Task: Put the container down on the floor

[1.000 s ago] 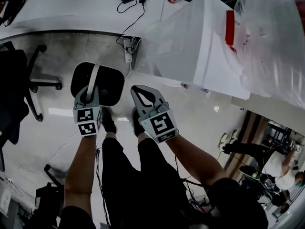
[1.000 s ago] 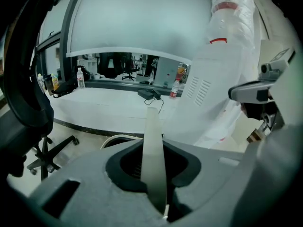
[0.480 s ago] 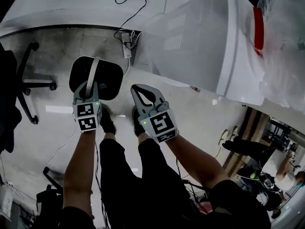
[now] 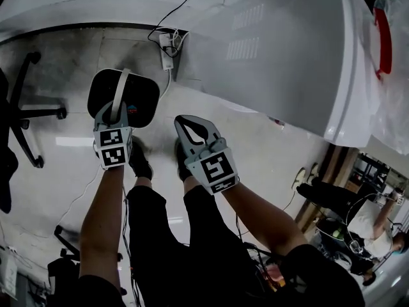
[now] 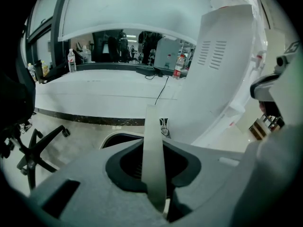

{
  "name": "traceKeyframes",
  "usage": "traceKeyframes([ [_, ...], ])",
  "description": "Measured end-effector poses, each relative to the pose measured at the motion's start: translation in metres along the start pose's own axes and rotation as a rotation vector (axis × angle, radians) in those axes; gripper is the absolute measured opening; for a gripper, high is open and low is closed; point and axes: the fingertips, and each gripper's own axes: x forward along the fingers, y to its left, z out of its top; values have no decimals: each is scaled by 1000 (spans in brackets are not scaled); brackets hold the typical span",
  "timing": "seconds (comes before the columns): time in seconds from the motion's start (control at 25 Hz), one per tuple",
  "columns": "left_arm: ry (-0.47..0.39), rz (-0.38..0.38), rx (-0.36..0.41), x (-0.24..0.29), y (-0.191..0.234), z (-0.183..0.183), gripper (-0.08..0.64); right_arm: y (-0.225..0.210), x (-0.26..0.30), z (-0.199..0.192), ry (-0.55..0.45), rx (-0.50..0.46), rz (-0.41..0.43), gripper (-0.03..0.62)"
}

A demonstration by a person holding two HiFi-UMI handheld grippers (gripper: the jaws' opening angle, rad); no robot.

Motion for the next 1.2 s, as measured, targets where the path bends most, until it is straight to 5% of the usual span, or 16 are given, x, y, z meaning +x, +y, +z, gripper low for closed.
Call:
traceKeyframes([
  [0.68, 48, 25, -87, 43, 8, -40, 72, -6, 5, -44, 36, 44, -17, 8],
  [1.2, 52, 66, -43, 36, 18, -57, 77, 1, 8, -48, 35, 67, 3, 8],
])
